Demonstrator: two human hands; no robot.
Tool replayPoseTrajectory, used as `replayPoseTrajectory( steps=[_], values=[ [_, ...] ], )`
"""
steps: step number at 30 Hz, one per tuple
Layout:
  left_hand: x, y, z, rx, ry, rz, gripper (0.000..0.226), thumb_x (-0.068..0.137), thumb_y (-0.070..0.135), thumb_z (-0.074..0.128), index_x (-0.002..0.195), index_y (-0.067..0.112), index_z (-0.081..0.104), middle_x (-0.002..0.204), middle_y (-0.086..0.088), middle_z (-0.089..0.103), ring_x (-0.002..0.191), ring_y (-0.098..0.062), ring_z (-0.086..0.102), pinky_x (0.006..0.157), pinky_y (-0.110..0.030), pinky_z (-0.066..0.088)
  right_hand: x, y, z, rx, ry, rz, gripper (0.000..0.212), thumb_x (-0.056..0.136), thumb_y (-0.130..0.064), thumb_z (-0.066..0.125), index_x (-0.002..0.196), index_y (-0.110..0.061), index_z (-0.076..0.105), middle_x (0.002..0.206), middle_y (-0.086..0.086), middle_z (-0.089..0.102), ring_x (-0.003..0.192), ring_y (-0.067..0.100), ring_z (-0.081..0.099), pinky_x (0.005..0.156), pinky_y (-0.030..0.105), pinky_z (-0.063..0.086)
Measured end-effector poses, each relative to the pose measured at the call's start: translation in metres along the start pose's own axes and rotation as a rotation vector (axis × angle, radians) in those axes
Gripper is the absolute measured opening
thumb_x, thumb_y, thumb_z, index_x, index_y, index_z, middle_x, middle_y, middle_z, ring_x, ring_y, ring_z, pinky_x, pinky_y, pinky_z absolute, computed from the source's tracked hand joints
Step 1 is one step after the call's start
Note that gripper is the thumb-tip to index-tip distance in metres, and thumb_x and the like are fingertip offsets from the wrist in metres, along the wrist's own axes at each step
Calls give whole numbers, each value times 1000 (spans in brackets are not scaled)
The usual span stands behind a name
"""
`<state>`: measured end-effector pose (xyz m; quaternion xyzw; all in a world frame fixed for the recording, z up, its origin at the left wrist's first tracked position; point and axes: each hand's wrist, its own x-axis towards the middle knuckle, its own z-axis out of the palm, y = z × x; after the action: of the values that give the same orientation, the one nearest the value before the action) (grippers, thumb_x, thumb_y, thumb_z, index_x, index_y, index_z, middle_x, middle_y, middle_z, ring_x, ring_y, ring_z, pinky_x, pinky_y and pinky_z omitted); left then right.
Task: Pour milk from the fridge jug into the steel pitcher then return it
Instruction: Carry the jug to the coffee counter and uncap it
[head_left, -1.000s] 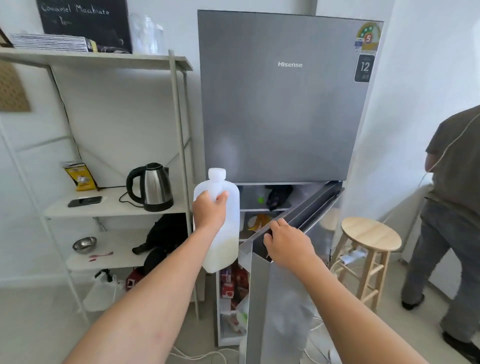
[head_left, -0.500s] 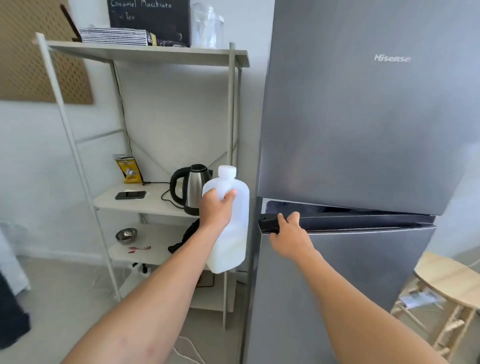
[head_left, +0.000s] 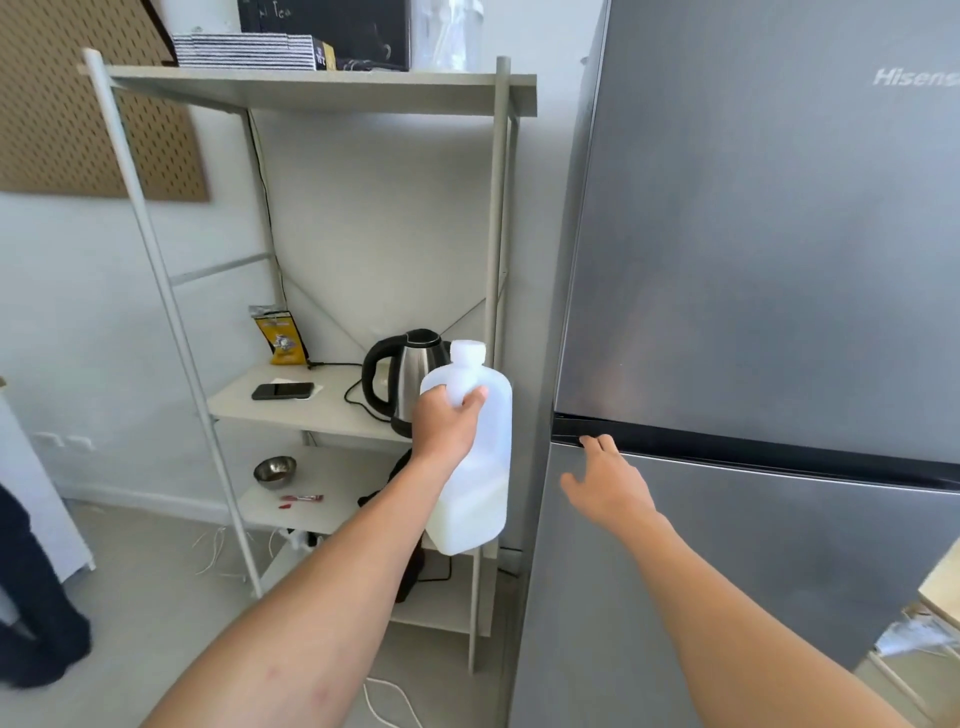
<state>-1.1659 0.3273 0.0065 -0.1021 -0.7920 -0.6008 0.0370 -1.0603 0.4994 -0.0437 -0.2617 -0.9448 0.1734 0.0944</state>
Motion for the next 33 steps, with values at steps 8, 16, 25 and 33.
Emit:
replayPoseTrajectory(
  steps=[8, 16, 25, 33],
  values=[
    [7, -5, -10, -69, -22, -40, 37, 90, 39, 66, 75, 10, 48, 72, -7, 50, 67, -23, 57, 60, -30, 40, 4, -1, 8, 87, -49, -24, 87, 87, -61, 50, 154, -19, 14, 162, -4, 2, 141, 22, 33, 99, 42, 46],
    [-10, -2, -28, -129, 77, -142, 36, 95, 38, 59, 78, 7, 52, 71, -9, 54, 56, -14, 57, 55, -25, 37, -37, -42, 36, 653, -134, -139, 89, 85, -54, 64, 153, -19, 17, 158, -4, 13, 145, 20, 23, 114, 38, 30],
    [-45, 2, -60, -144, 199, -187, 33, 96, 35, 58, 77, 9, 54, 64, -6, 51, 56, -18, 51, 65, -28, 40, -77, -104, 82, 794, -185, -235, 99, 67, -48, 80, 145, -22, 24, 138, -4, 29, 131, 15, 28, 104, 31, 36],
    [-93, 5, -79, -126, 251, -216, 35, 95, 34, 60, 68, 13, 53, 51, 3, 48, 59, -20, 51, 76, -33, 44, -116, -111, 96, 907, -194, -181, 101, 59, -40, 83, 138, -30, 23, 135, -8, 32, 125, 17, 38, 96, 42, 48]
  ],
)
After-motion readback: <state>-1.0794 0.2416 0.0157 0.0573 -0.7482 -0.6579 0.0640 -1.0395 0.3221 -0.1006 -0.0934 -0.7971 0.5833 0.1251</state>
